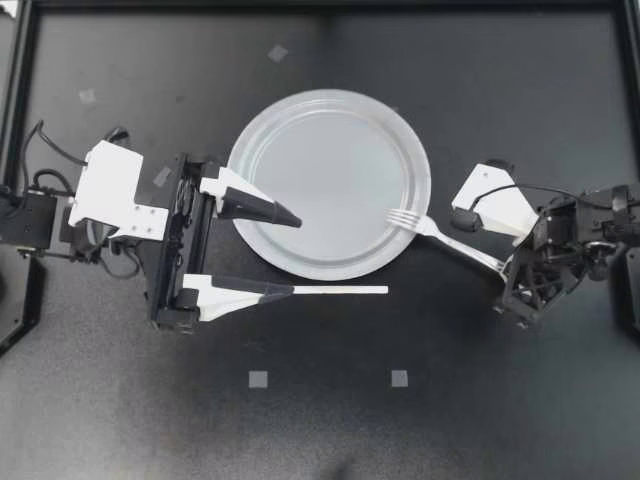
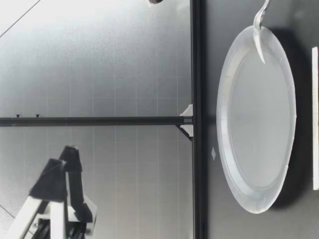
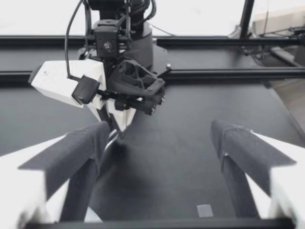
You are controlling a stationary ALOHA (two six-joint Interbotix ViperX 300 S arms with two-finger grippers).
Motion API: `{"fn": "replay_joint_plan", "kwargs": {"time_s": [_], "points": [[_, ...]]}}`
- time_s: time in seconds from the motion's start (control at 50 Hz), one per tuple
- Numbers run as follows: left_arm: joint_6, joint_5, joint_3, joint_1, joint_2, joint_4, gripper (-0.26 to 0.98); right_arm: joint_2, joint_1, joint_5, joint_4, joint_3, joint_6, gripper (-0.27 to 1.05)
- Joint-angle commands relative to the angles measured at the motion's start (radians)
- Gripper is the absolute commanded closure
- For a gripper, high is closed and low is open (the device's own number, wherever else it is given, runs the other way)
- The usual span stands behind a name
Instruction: Pick up the fork and place it on the plate.
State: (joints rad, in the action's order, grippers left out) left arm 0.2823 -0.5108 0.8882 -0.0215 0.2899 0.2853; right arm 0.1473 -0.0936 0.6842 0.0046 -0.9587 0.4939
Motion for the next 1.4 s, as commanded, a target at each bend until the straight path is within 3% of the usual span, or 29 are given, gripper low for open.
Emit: {"fn": "replay_joint_plan", "kwargs": {"time_s": [0.0,0.22,0.48,0.66,0.8,1.0,1.2,1.32,1.38], "points": [[-0.002,-0.014,-0.011,0.002,0.008,-0.003,-0.07,0.0,0.005,-0.012,0.015,0.018,-0.002,0.63],[0.0,-0.021,-0.005,0.002,0.008,-0.003,-0.07,0.0,0.005,-0.029,0.034,0.02,0.0,0.56],[0.002,-0.034,0.008,0.002,0.008,-0.003,-0.07,-0.014,0.005,-0.031,0.043,0.021,0.0,0.24],[0.002,-0.034,0.015,0.002,0.009,-0.003,-0.07,0.017,0.005,-0.031,0.043,0.058,-0.003,0.23],[-0.002,-0.026,0.008,0.002,0.015,-0.003,-0.07,0.097,0.005,-0.046,0.041,0.161,-0.051,0.23],[-0.009,0.026,-0.028,0.002,0.038,-0.003,-0.07,0.193,0.035,-0.319,0.04,0.27,-0.253,0.23],[-0.011,0.081,-0.044,0.002,0.064,-0.003,-0.07,0.262,0.064,-0.726,0.038,0.187,-0.394,0.23],[-0.006,0.147,-0.037,0.002,0.126,-0.003,-0.07,0.344,0.064,-0.696,0.034,0.155,-0.399,0.23],[-0.008,0.278,-0.041,0.002,0.176,-0.002,-0.07,0.408,0.066,-0.592,0.02,0.143,-0.4,0.23]]}}
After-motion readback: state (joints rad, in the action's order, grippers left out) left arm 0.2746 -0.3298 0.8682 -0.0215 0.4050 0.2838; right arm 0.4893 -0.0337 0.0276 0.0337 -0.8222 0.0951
